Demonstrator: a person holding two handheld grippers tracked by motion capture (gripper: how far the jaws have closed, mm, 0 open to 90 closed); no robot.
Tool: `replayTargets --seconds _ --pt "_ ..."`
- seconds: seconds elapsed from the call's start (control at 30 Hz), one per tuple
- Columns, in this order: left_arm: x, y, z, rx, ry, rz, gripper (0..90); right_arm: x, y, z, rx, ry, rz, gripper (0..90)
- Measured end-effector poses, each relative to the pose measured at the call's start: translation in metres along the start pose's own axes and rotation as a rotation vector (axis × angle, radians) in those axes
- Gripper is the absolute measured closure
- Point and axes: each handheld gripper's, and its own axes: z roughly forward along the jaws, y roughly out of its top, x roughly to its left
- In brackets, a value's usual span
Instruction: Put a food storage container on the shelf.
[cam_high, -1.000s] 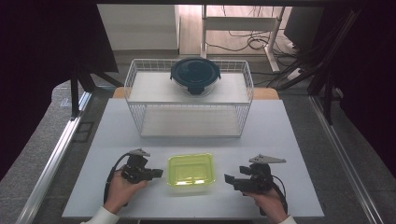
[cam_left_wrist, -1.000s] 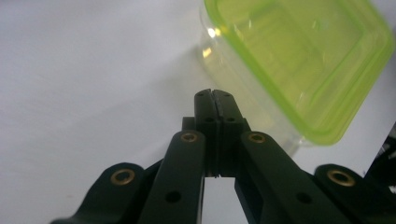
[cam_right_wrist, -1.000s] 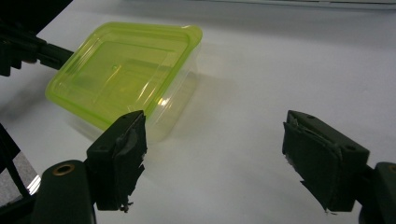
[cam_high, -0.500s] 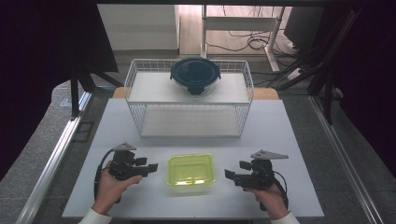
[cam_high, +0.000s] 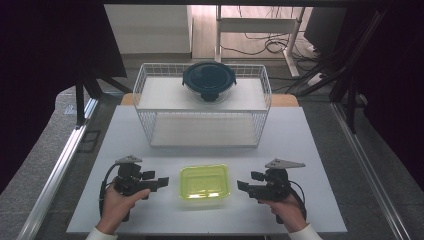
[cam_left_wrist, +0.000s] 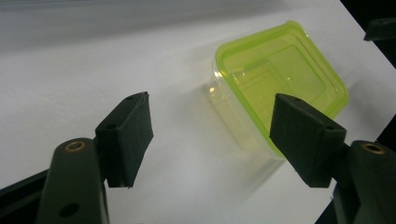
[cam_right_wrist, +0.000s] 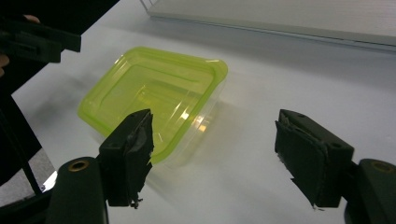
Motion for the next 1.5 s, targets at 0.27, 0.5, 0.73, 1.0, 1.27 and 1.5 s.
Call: replayTargets --seconds 0.27,0.5,0.73,1.0,1.27,1.5 --pt "0.001 0.001 0.007 -0.009 -0.037 -0.049 31.9 0.003 0.007 0.009 0.015 0.022 0.012 33.7" --pt "0.003 -0.002 0.021 0.013 -0.1 -0.114 34.2 0.0 0.006 0.017 0.035 0.045 0.074 35.7" --pt "0.002 0.003 0.031 0.019 -0.145 -0.14 37.4 -0.004 0.014 0.037 0.084 0.089 0.128 38.7" --pt "0.0 0.005 0.044 0.052 -0.169 -0.14 39.0 -0.01 0.009 0.053 0.107 0.124 0.178 43.2" --pt "0.002 -0.001 0.052 0.081 -0.204 -0.16 47.0 -0.016 0.005 0.061 0.121 0.154 0.239 50.7" --pt "0.001 -0.004 0.056 0.079 -0.225 -0.184 57.2 -0.021 0.001 0.065 0.147 0.227 0.318 64.6"
